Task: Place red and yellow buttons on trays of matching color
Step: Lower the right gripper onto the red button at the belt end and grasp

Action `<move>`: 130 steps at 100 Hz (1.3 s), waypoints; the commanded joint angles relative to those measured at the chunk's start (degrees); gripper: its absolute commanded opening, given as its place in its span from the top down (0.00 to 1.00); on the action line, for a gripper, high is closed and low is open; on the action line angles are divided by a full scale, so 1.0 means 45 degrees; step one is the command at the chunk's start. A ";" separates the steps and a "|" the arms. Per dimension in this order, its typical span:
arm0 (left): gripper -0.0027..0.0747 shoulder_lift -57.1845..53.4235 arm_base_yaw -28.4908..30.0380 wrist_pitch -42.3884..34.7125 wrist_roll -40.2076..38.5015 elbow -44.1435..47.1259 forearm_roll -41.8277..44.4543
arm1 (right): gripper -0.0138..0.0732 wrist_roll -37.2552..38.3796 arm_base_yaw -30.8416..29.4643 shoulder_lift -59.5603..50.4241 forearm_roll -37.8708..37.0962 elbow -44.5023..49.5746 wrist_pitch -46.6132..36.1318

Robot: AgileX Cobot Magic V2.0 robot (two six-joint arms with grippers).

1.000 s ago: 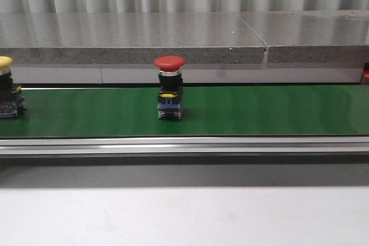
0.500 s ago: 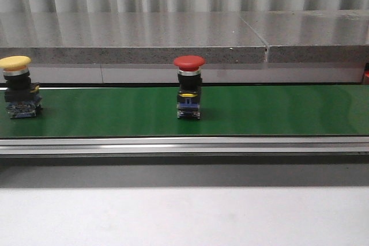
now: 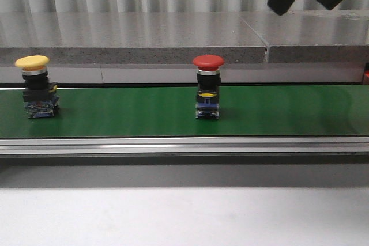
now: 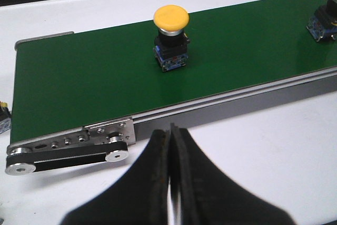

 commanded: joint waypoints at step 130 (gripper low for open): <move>0.99 0.0060 -0.0118 -0.0771 0.0005 -0.0362 -0.0262 | 0.60 -0.2554 -0.0605 0.3187 0.1535 -0.2968 -0.0116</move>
